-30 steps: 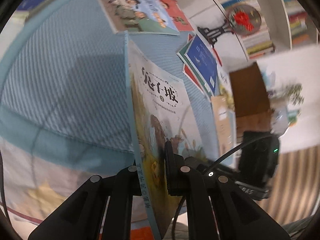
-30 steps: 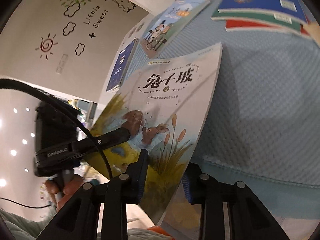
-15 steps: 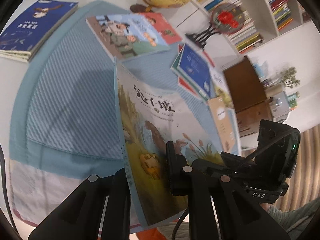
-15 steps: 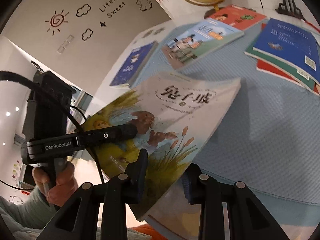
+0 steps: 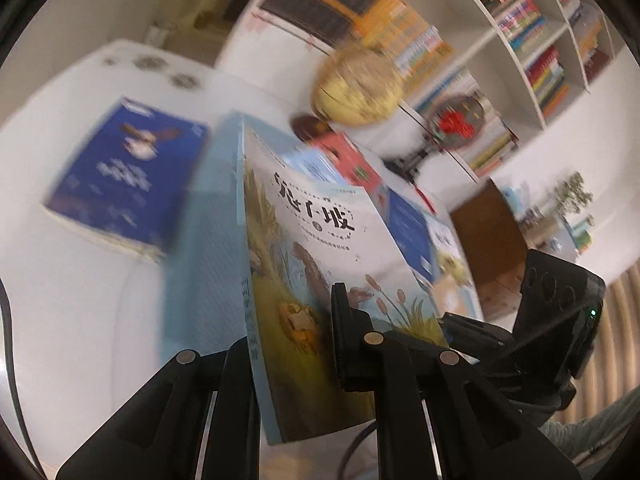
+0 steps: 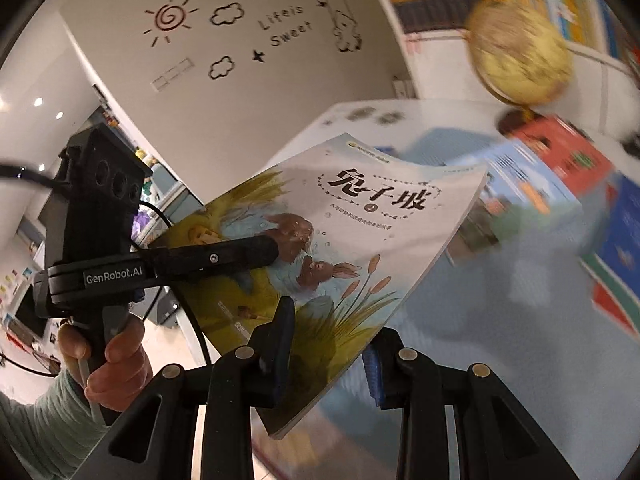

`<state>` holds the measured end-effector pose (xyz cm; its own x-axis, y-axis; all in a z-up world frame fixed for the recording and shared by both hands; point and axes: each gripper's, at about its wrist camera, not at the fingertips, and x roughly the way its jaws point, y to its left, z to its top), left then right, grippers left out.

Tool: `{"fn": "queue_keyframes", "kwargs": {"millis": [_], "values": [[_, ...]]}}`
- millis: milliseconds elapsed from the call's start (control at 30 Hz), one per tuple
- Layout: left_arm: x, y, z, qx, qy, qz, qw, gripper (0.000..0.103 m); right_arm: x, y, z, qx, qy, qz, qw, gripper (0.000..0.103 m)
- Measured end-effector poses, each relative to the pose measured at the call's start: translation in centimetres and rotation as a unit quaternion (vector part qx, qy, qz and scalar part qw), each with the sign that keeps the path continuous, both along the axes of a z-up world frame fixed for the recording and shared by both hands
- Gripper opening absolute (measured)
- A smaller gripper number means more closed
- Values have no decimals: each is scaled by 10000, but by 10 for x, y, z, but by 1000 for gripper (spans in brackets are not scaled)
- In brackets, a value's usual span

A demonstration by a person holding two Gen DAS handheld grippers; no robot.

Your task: Organize books

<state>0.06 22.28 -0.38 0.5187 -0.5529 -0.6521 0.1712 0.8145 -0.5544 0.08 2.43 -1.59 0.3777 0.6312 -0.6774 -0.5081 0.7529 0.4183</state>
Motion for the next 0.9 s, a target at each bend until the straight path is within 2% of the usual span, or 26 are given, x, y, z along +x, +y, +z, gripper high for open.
{"fn": "queue_keyframes", "kwargs": {"millis": [233, 300, 533, 667, 767, 900], "values": [[58, 54, 1, 279, -148, 444, 9985, 10, 79, 64, -3, 95, 6, 183, 9998, 31], [81, 66, -6, 406, -116, 507, 9978, 10, 101, 77, -10, 70, 72, 189, 9998, 32], [143, 102, -51, 323, 204, 639, 9972, 11, 177, 116, -51, -41, 516, 220, 9984, 33], [157, 111, -74, 328, 401, 711, 9961, 13, 199, 126, -70, -77, 698, 218, 9973, 33], [155, 112, -85, 297, 527, 652, 9960, 19, 199, 124, -79, -15, 855, 204, 9961, 33], [153, 110, -95, 424, 750, 569, 9947, 26, 197, 119, -97, 129, 1312, 119, 9912, 33]]}}
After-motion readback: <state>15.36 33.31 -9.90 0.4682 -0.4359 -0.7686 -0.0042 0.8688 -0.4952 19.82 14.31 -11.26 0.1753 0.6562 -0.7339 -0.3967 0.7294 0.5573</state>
